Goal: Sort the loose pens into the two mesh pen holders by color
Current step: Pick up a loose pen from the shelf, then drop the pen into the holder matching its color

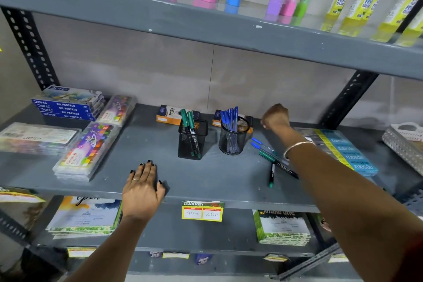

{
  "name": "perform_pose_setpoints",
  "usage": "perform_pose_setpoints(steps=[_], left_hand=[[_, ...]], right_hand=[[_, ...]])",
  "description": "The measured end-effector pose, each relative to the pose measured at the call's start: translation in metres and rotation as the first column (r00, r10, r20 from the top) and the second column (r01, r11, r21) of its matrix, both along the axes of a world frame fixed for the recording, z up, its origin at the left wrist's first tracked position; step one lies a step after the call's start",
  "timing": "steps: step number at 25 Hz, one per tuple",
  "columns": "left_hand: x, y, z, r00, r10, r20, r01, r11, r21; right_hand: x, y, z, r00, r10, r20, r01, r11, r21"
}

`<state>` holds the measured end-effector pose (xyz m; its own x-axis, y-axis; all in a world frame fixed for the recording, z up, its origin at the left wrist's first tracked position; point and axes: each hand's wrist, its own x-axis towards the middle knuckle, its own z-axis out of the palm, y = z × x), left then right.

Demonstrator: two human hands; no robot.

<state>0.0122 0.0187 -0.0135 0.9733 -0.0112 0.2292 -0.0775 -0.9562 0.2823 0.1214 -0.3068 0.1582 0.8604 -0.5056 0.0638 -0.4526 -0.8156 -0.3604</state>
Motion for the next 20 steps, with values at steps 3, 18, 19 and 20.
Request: perform_pose_setpoints(steps=[3,18,19,20], left_hand=[[-0.004,-0.002,0.002,1.000,-0.004,-0.019,0.004,1.000,0.015],[-0.004,-0.002,0.001,1.000,0.004,0.006,-0.004,1.000,-0.018],[-0.005,-0.002,0.002,1.000,0.005,0.005,-0.005,1.000,-0.022],[-0.005,-0.003,0.002,1.000,0.005,0.003,-0.005,1.000,-0.024]], right_hand=[[-0.026,-0.036,-0.026,0.996,-0.045,-0.079,0.047,0.999,0.027],[-0.040,-0.018,-0.042,0.999,0.035,-0.034,-0.038,0.995,-0.095],[-0.033,-0.008,-0.023,0.997,0.031,0.077,-0.028,0.998,-0.048],[-0.026,0.005,-0.004,0.985,0.033,0.169,-0.034,0.999,0.001]])
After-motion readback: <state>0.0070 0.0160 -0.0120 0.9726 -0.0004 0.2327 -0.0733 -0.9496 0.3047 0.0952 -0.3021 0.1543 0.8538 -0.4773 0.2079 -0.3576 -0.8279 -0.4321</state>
